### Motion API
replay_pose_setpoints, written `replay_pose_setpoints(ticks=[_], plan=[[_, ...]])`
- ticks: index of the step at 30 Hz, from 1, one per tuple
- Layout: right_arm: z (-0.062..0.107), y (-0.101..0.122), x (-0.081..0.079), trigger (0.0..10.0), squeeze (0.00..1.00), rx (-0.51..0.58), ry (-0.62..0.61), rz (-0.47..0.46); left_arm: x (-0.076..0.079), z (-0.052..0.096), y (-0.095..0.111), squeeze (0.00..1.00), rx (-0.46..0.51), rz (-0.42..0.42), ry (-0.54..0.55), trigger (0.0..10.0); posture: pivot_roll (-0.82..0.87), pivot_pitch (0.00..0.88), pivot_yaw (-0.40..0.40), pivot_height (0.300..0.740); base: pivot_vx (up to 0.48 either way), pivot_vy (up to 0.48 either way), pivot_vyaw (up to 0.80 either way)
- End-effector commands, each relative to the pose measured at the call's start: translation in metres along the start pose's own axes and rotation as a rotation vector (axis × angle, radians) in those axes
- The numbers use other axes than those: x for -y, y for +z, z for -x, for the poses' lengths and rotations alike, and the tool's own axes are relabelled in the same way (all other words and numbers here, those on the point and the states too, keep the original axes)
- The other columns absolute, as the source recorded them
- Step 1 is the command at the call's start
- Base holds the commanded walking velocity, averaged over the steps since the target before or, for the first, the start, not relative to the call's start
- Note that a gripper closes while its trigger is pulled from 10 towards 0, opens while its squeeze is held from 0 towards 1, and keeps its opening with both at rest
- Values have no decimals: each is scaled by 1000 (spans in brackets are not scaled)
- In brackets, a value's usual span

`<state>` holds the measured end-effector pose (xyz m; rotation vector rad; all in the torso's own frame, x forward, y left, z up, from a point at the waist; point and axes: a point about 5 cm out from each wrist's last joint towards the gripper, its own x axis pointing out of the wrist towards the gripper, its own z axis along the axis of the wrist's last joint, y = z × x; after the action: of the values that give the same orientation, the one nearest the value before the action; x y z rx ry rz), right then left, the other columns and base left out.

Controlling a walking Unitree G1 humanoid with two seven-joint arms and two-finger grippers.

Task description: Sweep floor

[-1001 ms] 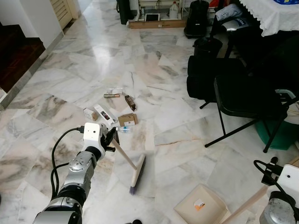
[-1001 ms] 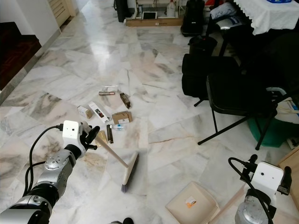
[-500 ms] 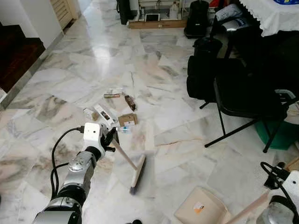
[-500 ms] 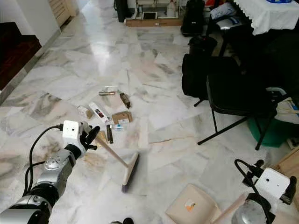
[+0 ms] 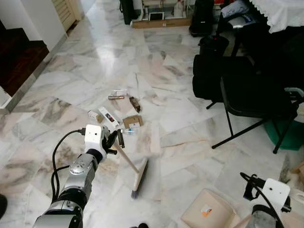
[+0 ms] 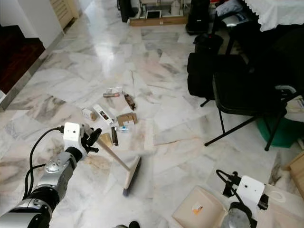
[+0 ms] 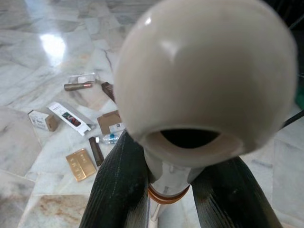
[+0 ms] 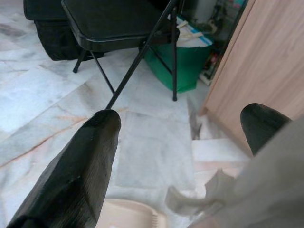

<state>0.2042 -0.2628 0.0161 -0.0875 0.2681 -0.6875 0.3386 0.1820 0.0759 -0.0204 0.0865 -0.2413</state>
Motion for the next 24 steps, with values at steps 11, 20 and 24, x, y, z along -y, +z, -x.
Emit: replay_pose_setpoints(ticks=[11,20,24], plan=[[6,0,23,10000,0,31,-181,45,-3,-2,7,0,19,-22,-3,10000,24,98,126,740,0,0,0],[10,1,12,10000,0,34,-165,36,-3,-2,6,0,16,-23,2,10000,26,100,123,740,0,0,0],[11,1,10,10000,0,32,-163,32,-5,-1,6,0,12,-22,5,10000,26,101,122,740,0,0,0]])
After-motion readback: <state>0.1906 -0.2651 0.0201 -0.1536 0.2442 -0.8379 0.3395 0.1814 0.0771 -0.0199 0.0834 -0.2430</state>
